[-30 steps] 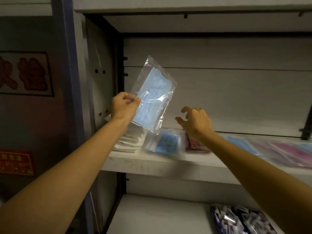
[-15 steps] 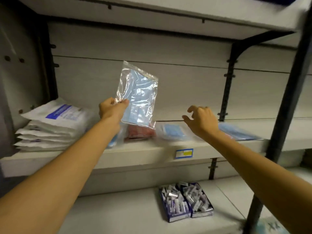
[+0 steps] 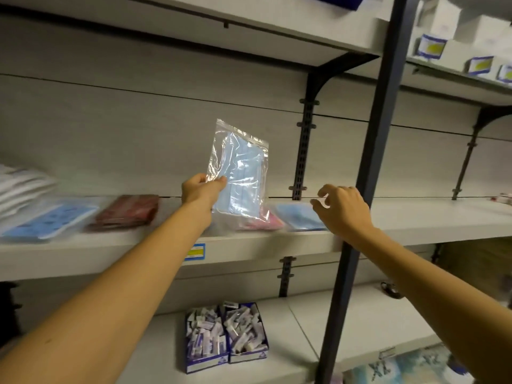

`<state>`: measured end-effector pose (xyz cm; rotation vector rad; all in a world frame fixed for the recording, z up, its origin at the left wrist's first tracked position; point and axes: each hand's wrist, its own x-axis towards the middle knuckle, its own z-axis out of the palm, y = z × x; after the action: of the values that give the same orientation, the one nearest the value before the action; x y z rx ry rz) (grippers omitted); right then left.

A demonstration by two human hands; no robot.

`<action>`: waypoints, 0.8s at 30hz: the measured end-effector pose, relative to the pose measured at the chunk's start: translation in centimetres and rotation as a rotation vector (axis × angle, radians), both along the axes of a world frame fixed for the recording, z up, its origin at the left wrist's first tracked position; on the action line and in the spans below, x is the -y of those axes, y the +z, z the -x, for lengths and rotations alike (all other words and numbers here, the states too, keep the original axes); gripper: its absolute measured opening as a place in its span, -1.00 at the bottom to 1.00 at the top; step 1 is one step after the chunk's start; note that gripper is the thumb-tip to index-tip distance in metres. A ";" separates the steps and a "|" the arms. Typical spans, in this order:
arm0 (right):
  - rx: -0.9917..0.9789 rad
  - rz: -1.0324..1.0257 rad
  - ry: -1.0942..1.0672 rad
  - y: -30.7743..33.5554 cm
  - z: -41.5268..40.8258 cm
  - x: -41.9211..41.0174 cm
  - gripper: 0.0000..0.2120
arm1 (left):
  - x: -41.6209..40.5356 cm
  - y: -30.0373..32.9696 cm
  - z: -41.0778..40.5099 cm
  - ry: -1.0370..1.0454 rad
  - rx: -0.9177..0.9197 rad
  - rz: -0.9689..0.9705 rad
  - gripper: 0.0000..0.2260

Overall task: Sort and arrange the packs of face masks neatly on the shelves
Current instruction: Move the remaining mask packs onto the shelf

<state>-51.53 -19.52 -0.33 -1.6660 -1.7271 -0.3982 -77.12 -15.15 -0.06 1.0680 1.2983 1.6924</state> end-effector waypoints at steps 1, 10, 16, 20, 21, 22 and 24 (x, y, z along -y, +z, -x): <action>0.005 0.003 -0.002 -0.1 -1.0 0.0 -0.69 | -0.1 -0.1 -1.5 -0.011 0.005 0.011 -0.72; -0.013 -0.003 0.072 -0.6 -5.3 -0.9 -0.70 | -2.0 -0.9 -10.6 -0.047 0.021 0.079 -0.81; -0.037 0.021 0.117 -1.0 -5.8 -2.8 -0.71 | -3.6 -1.0 -14.6 -0.069 -0.015 0.163 -0.80; -0.025 0.033 0.147 -1.0 -5.5 -4.4 -0.68 | -5.0 -1.2 -16.6 -0.028 -0.089 0.155 -0.81; -0.023 0.035 0.157 -0.9 -5.4 -4.8 -0.68 | -5.3 -1.2 -17.0 -0.021 -0.113 0.151 -0.81; -0.026 0.031 0.165 -0.8 -5.2 -5.2 -0.67 | -5.7 -1.3 -17.3 -0.015 -0.132 0.149 -0.82; -0.049 0.024 0.181 -0.6 -5.1 -6.1 -0.68 | -6.5 -1.4 -17.7 -0.002 -0.162 0.148 -0.84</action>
<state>-46.44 -13.46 -0.92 -1.5078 -1.8342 -0.2509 -59.45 -8.61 -1.49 1.1360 1.4992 1.5073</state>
